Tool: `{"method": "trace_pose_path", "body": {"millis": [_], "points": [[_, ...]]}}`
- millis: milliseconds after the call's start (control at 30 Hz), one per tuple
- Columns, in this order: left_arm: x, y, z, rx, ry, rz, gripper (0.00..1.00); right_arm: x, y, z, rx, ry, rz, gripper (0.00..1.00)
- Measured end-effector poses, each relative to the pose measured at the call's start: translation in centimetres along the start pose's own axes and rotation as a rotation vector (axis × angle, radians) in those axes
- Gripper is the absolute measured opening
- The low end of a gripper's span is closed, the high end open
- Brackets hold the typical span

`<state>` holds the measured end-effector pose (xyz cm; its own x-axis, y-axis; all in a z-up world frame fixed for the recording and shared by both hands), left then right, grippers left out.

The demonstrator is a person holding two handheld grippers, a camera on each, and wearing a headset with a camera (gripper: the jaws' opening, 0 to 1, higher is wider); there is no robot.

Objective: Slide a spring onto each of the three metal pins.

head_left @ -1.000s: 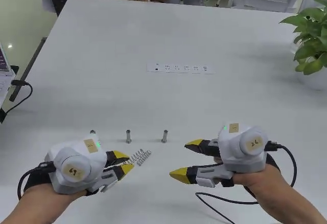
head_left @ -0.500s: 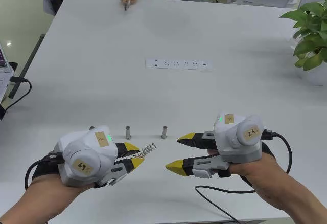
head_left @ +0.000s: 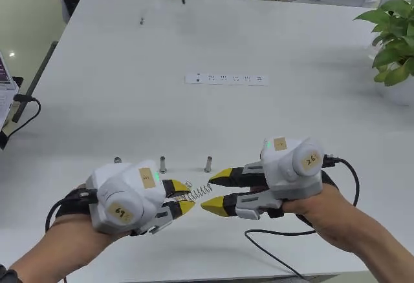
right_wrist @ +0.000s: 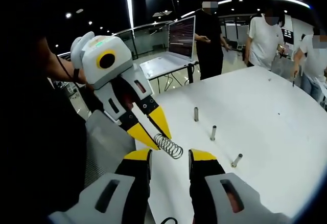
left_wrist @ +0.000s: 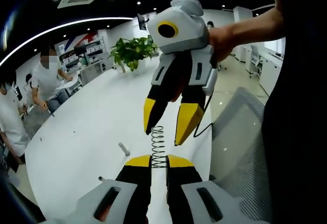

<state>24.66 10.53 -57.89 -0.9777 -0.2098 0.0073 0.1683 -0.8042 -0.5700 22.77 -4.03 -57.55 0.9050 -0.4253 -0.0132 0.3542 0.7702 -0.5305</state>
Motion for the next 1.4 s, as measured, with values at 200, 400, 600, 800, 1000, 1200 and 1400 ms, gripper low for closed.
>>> {"method": "trace_pose_path", "body": {"millis": [200,400,600,800,1000,1200,1400], "points": [[-0.1,0.1,0.3,-0.007,0.037,-0.008,0.02,0.1,-0.1,0.3,0.0,-0.017,0.018,0.18],[-0.2,0.2,0.4,-0.012,0.062,-0.011,0.02,0.4,-0.5,0.5,0.006,-0.024,0.026,0.13],[-0.1,0.4,0.5,-0.029,0.106,-0.017,0.02,0.4,-0.7,0.6,0.003,-0.033,0.056,0.09],[-0.1,0.8,0.7,-0.041,0.133,-0.03,0.02,0.4,-0.7,1.0,-0.032,-0.071,0.089,0.08],[-0.2,1.0,0.9,-0.029,0.122,-0.027,0.02,0.5,-0.9,1.5,-0.032,-0.085,0.08,0.08],[-0.2,1.3,1.1,-0.015,0.105,-0.024,0.02,0.5,-1.0,2.0,-0.046,-0.112,0.075,0.08],[-0.1,1.6,1.3,0.01,0.062,-0.031,0.02,0.5,-1.0,2.8,-0.085,-0.169,0.09,0.08]]}}
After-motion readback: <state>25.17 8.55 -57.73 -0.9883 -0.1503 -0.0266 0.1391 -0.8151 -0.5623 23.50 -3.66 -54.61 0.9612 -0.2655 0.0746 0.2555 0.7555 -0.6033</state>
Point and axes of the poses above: the centre of the closed fingertips' face, and the gripper's own axes: y roughly forward along the fingers, x roughly to its right, z roughly out of its top, the point moved 9 cm from there along -y, roughly backward along the fingers, and after that the axes turned 12 degrees about -y, right-handed, at the moved point
